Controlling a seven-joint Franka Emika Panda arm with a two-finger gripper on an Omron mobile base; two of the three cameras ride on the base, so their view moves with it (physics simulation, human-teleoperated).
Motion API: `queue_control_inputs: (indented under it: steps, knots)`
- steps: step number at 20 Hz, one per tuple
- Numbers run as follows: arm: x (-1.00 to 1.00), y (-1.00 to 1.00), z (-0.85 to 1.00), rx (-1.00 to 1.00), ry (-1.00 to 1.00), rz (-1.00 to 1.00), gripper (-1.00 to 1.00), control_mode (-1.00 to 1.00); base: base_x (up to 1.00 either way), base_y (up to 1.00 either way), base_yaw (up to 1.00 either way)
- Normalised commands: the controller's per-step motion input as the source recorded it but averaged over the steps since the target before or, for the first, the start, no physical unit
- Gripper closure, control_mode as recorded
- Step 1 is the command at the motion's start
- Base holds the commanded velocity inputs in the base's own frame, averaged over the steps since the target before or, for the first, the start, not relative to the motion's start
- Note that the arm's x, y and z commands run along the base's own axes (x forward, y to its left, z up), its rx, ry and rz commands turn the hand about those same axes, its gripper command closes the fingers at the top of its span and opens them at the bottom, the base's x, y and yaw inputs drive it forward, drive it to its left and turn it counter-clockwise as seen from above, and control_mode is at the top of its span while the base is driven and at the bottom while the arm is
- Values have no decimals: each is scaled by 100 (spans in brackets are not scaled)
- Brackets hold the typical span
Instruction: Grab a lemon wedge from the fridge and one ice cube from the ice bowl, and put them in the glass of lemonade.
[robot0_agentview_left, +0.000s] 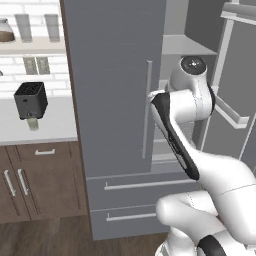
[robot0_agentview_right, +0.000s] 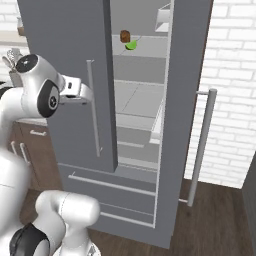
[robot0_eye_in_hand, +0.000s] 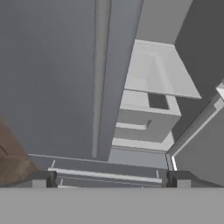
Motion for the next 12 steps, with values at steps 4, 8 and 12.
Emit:
queue_control_inputs:
  steps: [4,8,12]
  knots:
    - [54,14,-16,0,2,-13,-100,-100,0,0,0]
    - [65,6,0,7,3,-19,-100,-100,0,0,0]
    - [51,0,-4,11,10,-13,-100,-100,0,0,0]
